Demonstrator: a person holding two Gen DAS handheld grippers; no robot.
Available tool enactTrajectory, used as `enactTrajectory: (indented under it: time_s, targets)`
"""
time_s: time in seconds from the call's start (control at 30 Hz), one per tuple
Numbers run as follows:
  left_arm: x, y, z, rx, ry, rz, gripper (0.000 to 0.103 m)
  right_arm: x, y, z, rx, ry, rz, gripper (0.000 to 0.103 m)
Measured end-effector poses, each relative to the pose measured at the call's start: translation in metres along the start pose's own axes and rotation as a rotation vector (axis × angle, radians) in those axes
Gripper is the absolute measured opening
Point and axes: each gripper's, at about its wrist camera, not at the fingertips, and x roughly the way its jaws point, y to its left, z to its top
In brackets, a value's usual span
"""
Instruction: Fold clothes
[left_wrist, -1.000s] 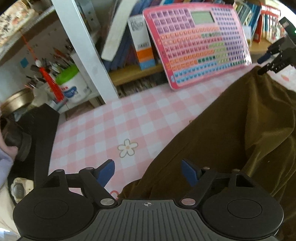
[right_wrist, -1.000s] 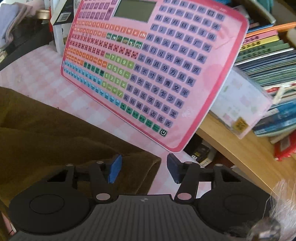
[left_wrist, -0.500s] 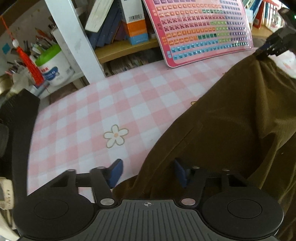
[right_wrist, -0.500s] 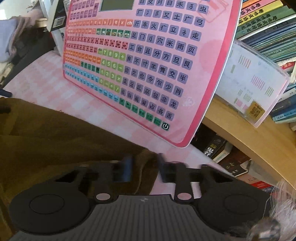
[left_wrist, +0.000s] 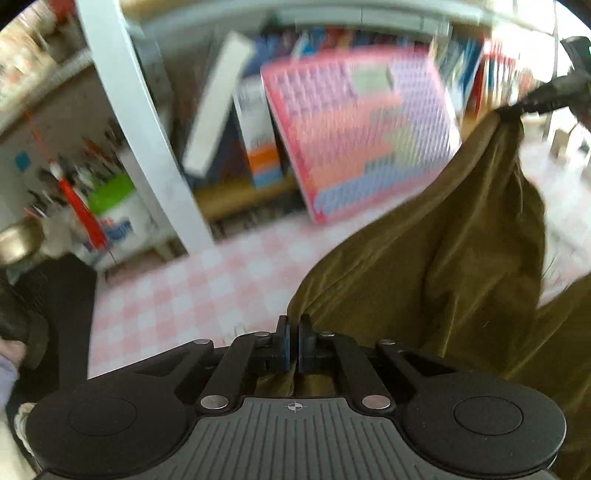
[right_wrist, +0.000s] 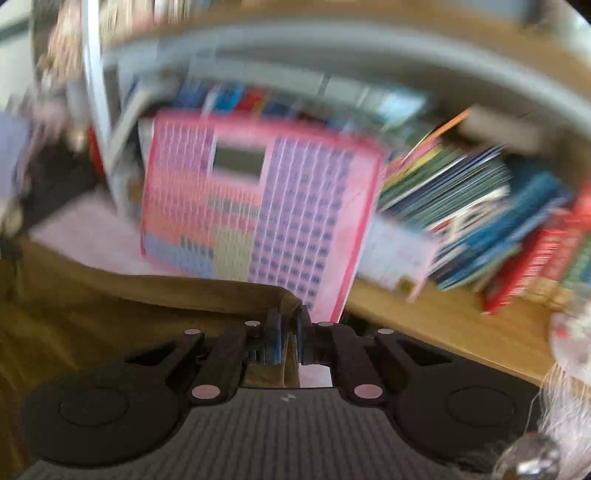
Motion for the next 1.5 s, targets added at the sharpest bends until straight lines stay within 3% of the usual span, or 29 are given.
enactTrajectory:
  time_s: [0.13,0.3,0.4,0.57,0.63,0.67,0.77,0.8,0.83,0.9,0.97,1.03,1.2,1.27,1.37,1.43,1.5]
  targets:
    - [-0.051,-0.016,-0.010,0.054,-0.138,-0.006,0.004,-0.088,0.030,-0.013,0.037,-0.134,-0.074,0.007]
    - [-0.110,-0.036,-0.048,0.088,-0.236,-0.038,0.004,-0.186,0.084,-0.066,0.080,-0.184,-0.119,0.007]
    - [-0.125,-0.050,-0.090,0.081,-0.223,-0.080,0.004,-0.193,0.107,-0.115,0.183,-0.101,-0.190,0.007]
    - [-0.127,-0.066,-0.157,-0.050,-0.126,-0.177,0.005,-0.205,0.145,-0.195,0.355,0.040,-0.306,0.009]
    - [-0.124,-0.071,-0.174,-0.086,-0.085,-0.185,0.010,-0.210,0.160,-0.227,0.423,0.097,-0.353,0.020]
    - [-0.125,-0.072,-0.179,-0.116,-0.074,-0.174,0.011,-0.212,0.167,-0.243,0.457,0.125,-0.376,0.033]
    - [-0.129,-0.060,-0.194,-0.303,-0.060,-0.167,0.017,-0.220,0.189,-0.291,0.560,0.210,-0.444,0.035]
    - [-0.131,-0.053,-0.201,-0.401,-0.066,-0.197,0.025,-0.225,0.192,-0.293,0.614,0.194,-0.427,0.035]
    - [-0.134,-0.044,-0.209,-0.515,-0.078,-0.247,0.038,-0.231,0.195,-0.295,0.668,0.177,-0.409,0.035]
    - [-0.130,-0.025,-0.226,-0.795,-0.099,-0.375,0.052,-0.236,0.199,-0.295,0.782,0.142,-0.352,0.039]
    - [-0.119,-0.014,-0.239,-1.042,-0.121,-0.465,0.053,-0.241,0.202,-0.295,0.908,0.103,-0.289,0.043]
    - [-0.105,-0.012,-0.247,-1.215,-0.129,-0.522,0.056,-0.243,0.201,-0.298,1.051,0.058,-0.225,0.047]
    - [-0.070,-0.018,-0.248,-1.464,-0.108,-0.606,0.061,-0.240,0.193,-0.314,1.404,-0.096,-0.115,0.051]
    - [-0.059,-0.022,-0.253,-1.571,-0.071,-0.607,0.061,-0.237,0.189,-0.322,1.530,-0.171,-0.110,0.051]
    - [-0.051,-0.027,-0.257,-1.669,-0.062,-0.578,0.059,-0.228,0.184,-0.337,1.675,-0.209,-0.119,0.051]
    - [-0.053,-0.027,-0.257,-1.684,-0.089,-0.538,0.055,-0.223,0.180,-0.342,1.720,-0.200,-0.135,0.046]
    - [-0.057,-0.023,-0.253,-1.684,-0.133,-0.504,0.044,-0.219,0.173,-0.340,1.721,-0.206,-0.146,0.032]
